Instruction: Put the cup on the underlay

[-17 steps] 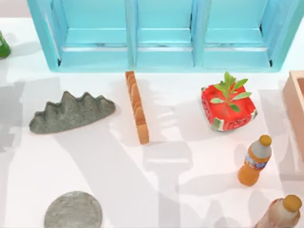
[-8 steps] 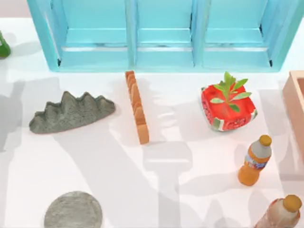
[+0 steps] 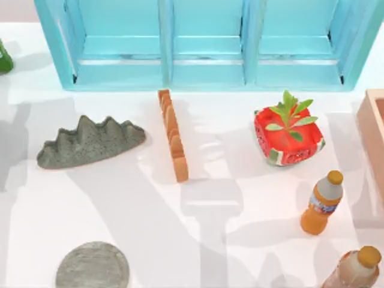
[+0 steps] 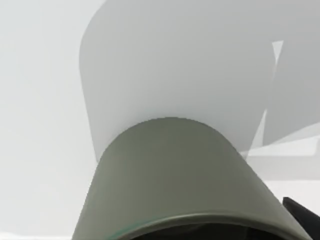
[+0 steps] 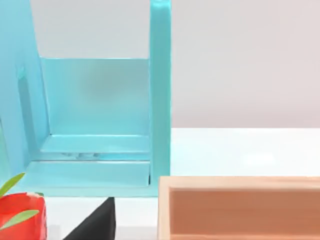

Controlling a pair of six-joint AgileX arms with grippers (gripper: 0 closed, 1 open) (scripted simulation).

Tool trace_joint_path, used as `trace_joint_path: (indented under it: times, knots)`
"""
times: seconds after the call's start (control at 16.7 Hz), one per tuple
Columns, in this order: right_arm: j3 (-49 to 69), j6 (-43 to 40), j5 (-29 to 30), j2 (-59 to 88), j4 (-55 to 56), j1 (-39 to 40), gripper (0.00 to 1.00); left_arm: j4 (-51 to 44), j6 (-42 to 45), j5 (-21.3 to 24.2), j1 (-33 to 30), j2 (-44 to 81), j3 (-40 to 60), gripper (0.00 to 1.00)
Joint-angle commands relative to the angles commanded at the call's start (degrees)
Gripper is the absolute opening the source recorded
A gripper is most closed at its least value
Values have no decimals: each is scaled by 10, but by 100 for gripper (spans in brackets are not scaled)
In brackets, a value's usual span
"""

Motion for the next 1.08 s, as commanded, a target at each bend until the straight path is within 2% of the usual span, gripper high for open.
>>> trace_joint_path:
  times: [0.24,0.48,0.72,1.08]
  knots:
    - [0,0,0,0,0,0,100,2,-16,-7,-7,-8,-8,0]
    - [0,0,0,0,0,0,100,12,-122,-41,-41,-50,-54,0]
    - [0,0,0,0,0,0,100,14,-323,-78,-105,-112,-136,0]
    - [0,0,0,0,0,0,100,-6,-731,-95,-239,-211,-290,0]
